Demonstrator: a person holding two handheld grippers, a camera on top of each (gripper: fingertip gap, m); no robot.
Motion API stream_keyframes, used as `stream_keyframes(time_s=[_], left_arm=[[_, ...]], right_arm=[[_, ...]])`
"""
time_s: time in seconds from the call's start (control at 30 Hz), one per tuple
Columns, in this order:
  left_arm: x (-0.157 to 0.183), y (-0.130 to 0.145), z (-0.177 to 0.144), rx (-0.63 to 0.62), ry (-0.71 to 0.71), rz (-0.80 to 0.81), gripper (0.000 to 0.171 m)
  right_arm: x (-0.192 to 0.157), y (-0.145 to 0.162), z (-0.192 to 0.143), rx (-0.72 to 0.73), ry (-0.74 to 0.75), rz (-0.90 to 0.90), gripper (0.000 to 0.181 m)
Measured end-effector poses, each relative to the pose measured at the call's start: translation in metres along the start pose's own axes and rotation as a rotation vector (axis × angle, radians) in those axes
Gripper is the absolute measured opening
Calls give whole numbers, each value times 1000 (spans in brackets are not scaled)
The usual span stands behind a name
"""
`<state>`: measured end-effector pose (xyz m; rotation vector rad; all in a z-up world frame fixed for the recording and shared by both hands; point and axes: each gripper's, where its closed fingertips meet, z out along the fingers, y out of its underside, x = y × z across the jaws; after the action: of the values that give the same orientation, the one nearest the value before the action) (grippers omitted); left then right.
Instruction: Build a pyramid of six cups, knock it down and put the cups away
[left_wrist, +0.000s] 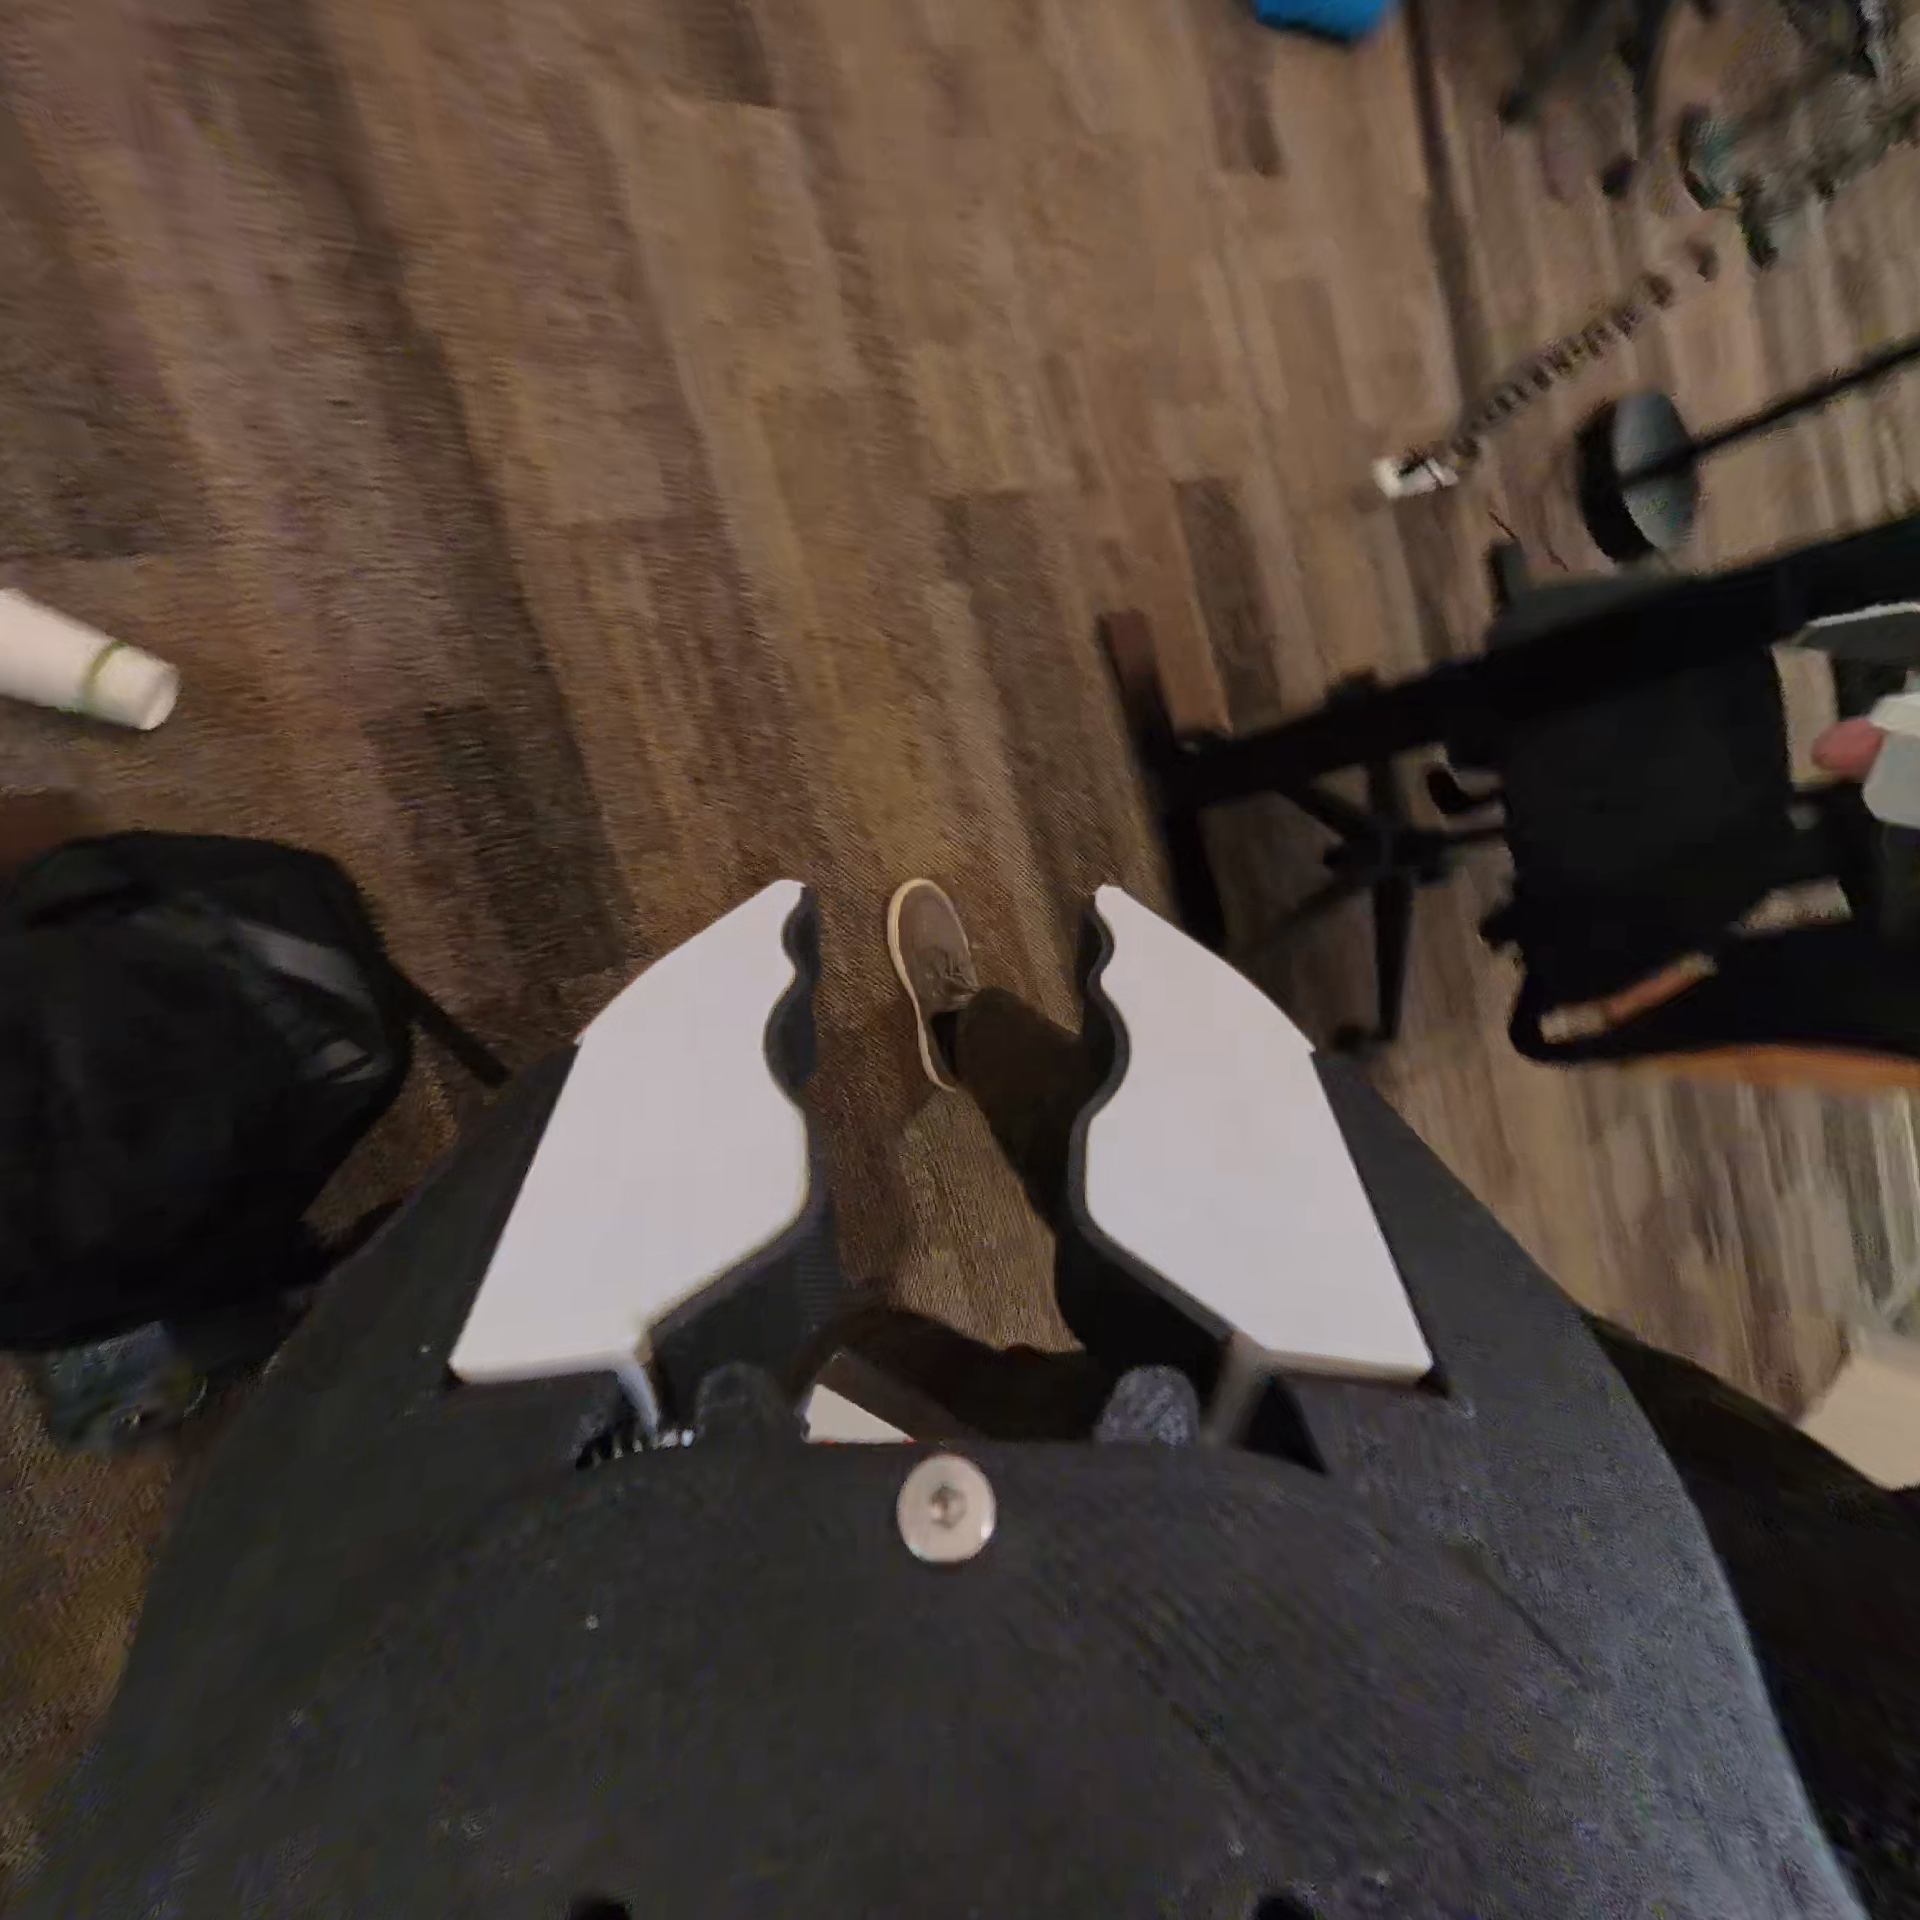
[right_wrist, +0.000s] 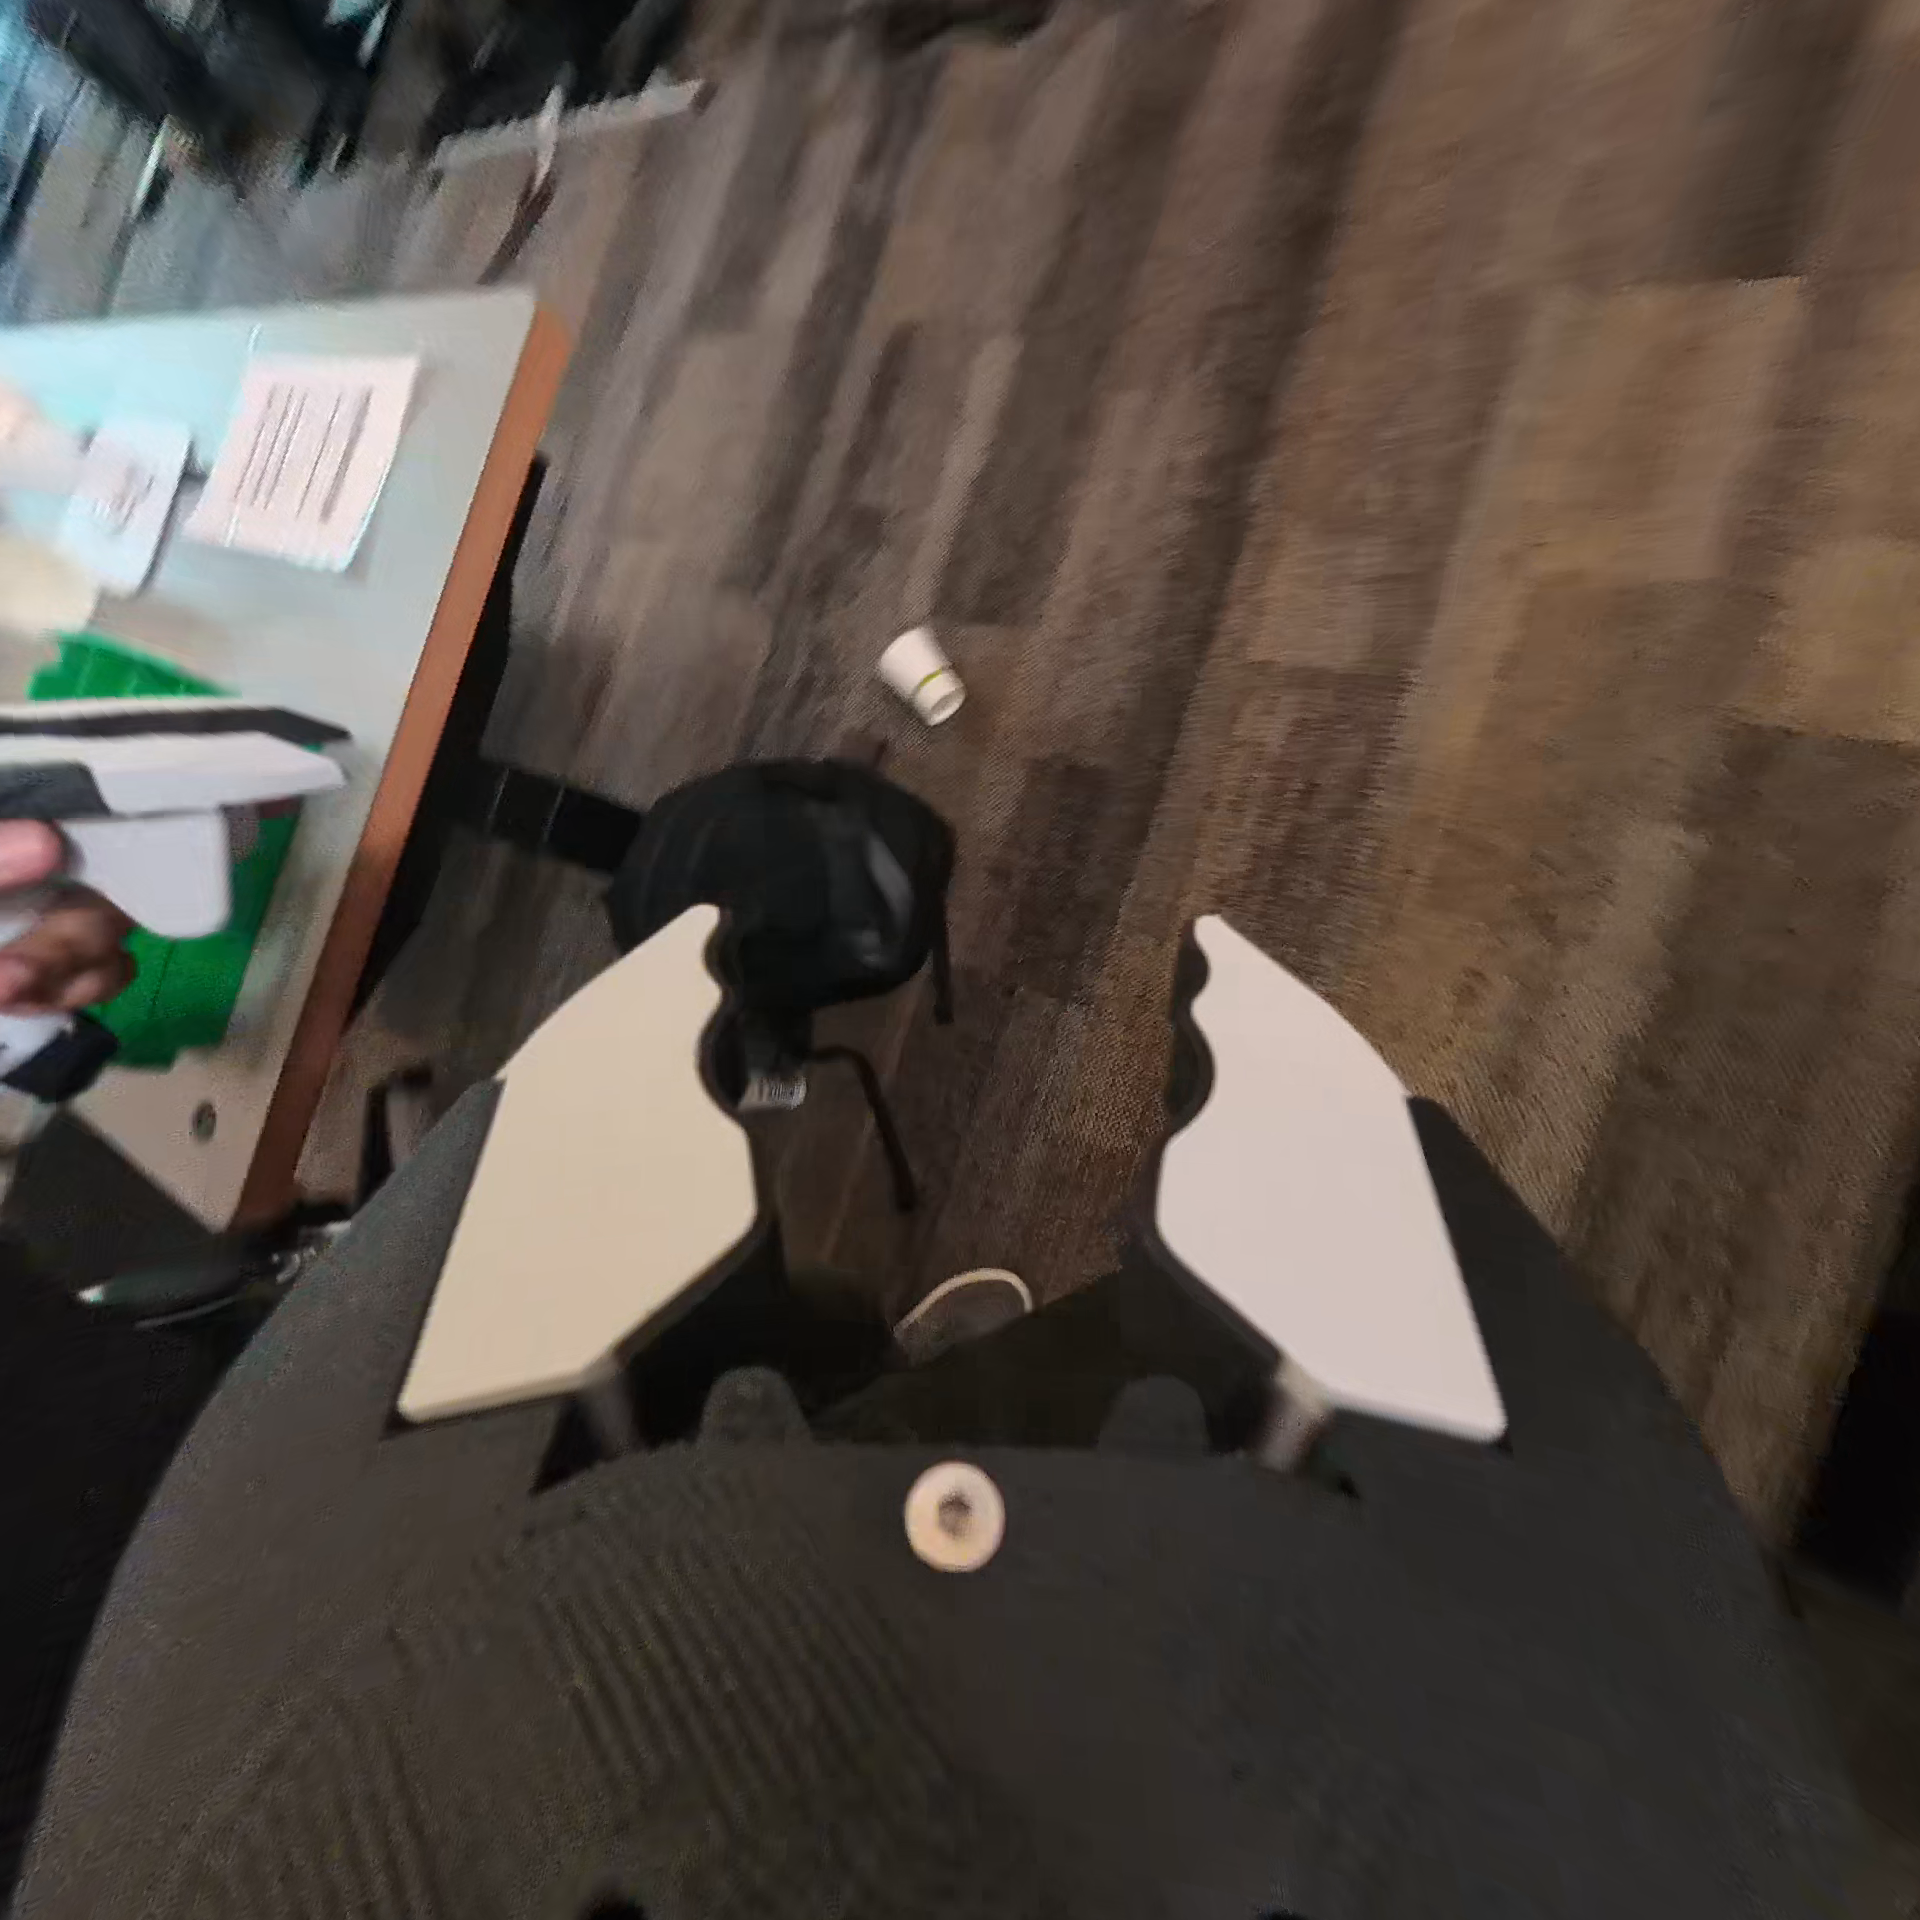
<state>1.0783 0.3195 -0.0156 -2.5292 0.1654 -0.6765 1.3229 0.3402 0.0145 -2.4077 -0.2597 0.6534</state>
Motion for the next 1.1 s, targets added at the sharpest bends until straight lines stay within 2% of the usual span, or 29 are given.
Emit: stream_keyframes(time_s=[0.07,0.13,0.2,0.3,0.4,0.5,0.63,0.7,0.77,0.83,0.93,1.0,1.1], left_arm=[[-36,-21,3,64,-111,-99,51],[-66,-42,-6,157,-218,-227,51],[-88,-62,-19,257,-311,-300,52],[-123,-70,-26,252,-469,-356,66],[-162,-75,-8,246,-544,-413,71],[-204,-79,30,237,-553,-436,69],[-246,-84,68,177,-556,-463,66],[-254,-70,96,100,-521,-526,67],[-259,-44,136,16,-488,-610,66],[-274,-14,181,-10,-496,-703,64],[-314,24,246,-13,-587,-863,63],[-340,35,284,-7,-645,-993,63],[-365,24,331,-5,-631,-1093,64]], right_arm=[[12,-35,61,-103,-135,-83,83],[4,-74,113,-176,-258,-137,87],[-22,-115,155,-216,-350,-194,91],[-69,-158,209,-282,-406,-289,97],[-106,-175,277,-329,-406,-417,101],[-123,-170,372,-357,-379,-570,99],[-147,-139,510,-433,-381,-610,95],[-150,-109,590,-481,-356,-596,94],[-148,-65,683,-525,-365,-595,92],[-141,-19,788,-469,-396,-620,83],[-114,71,935,-491,-371,-611,91],[-101,123,1001,-539,-348,-609,96],[-101,170,1060,-552,-352,-626,97]])
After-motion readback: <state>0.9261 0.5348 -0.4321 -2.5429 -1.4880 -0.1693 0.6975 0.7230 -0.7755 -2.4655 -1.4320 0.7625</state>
